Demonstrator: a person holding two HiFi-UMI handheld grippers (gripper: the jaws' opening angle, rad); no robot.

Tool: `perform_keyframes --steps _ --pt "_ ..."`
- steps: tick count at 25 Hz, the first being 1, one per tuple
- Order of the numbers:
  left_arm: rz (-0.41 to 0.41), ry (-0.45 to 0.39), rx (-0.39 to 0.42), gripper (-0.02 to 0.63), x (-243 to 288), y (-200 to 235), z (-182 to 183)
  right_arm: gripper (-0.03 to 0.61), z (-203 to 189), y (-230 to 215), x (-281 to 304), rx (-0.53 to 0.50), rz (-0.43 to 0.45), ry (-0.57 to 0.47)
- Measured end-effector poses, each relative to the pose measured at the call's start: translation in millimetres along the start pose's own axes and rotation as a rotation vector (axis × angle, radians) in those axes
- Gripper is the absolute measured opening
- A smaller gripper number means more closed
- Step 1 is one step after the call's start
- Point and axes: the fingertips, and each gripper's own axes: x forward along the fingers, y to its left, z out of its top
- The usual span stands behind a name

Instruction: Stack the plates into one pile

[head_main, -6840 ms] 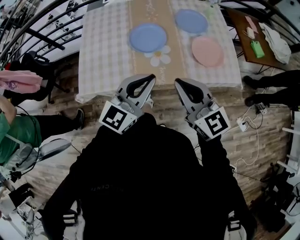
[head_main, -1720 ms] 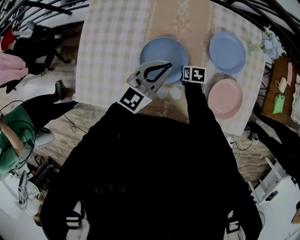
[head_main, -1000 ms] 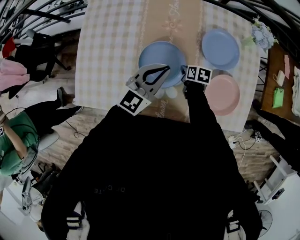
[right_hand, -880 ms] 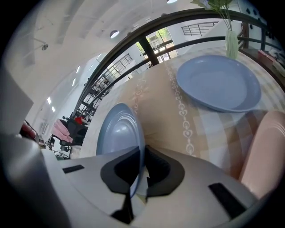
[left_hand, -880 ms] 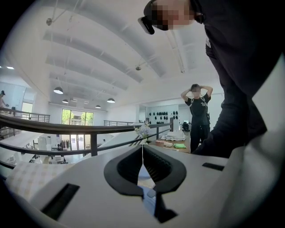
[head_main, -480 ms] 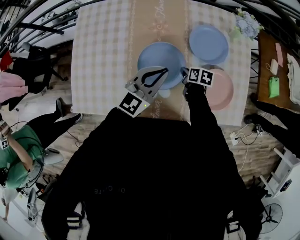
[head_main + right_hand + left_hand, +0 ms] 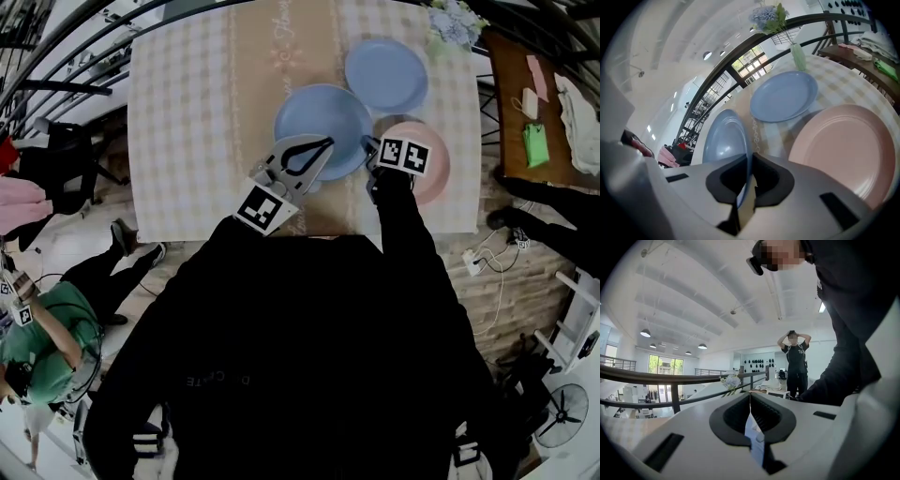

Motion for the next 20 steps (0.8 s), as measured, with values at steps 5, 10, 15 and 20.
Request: perform_keyframes --steps 5,10,15,20 --pt "-0.046 -0.001 0.006 0.021 22 -19 2 0.025 3 -26 -24 0.040 -0.014 -0.034" --pt "-0.081 -0.004 0.010 0.021 41 -38 3 0.025 5 -50 -47 0.077 -0.023 -0.063" --pt "-0.101 0.004 0.008 0.021 60 -54 1 0.025 4 -75 -66 0.112 -0.030 -0.086" --pt "-0.129 0.007 0.006 0.020 77 -72 -1 0.025 0 -101 -83 0.147 -0.038 -0.097"
